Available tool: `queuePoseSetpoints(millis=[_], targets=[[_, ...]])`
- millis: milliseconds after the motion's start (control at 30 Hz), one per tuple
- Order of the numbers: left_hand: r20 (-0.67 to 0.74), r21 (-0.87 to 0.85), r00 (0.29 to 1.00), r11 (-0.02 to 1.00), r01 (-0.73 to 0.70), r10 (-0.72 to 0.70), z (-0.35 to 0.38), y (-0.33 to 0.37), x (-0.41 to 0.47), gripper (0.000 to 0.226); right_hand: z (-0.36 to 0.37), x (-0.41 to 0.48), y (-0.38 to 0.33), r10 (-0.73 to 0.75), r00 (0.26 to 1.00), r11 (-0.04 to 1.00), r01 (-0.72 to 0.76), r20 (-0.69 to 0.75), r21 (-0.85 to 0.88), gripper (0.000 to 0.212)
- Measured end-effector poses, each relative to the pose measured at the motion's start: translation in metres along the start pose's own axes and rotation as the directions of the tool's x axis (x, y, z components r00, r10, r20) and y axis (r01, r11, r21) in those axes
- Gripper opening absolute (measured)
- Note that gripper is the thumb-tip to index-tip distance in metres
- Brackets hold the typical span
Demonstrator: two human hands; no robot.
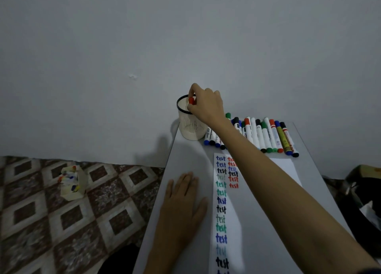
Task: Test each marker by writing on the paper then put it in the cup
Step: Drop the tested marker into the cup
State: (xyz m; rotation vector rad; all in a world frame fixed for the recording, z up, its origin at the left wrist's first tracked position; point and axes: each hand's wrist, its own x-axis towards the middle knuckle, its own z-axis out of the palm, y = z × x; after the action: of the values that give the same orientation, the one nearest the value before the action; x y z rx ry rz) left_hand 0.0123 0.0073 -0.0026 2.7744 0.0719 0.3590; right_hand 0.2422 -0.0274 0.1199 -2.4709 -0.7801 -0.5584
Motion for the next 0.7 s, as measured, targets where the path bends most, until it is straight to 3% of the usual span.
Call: queuePoseSetpoints(millis=[333, 533, 600, 700], targets=[[-0.040, -0.023, 0.999, 1.000, 0.017, -0.018, 0.006, -0.003, -0.002, 0.068, 0.007, -0.008, -0.002, -0.014, 0.994, 0.998, 0.007, -0.106, -0.065, 0.016], [-0.057, -0.022, 0.997, 0.998, 0.054, -0.055, 0.010, -0.006, -0.001, 0.069, 0.006, -0.012, 0.006, 0.061, 0.987, 0.996, -0.070, -0.146, -0.058, 0.025], [-0.054, -0.026, 0.997, 0.999, 0.047, -0.049, 0.010, -0.007, 0.000, 0.069, 0.002, -0.017, 0.008, 0.077, 0.985, 0.997, -0.080, -0.152, -0.011, 0.030], [-0.053, -0.042, 0.997, 0.998, 0.047, -0.049, 0.011, -0.008, -0.001, 0.071, -0.012, -0.045, 0.013, 0.189, 0.962, 0.957, -0.135, -0.199, 0.257, 0.036]])
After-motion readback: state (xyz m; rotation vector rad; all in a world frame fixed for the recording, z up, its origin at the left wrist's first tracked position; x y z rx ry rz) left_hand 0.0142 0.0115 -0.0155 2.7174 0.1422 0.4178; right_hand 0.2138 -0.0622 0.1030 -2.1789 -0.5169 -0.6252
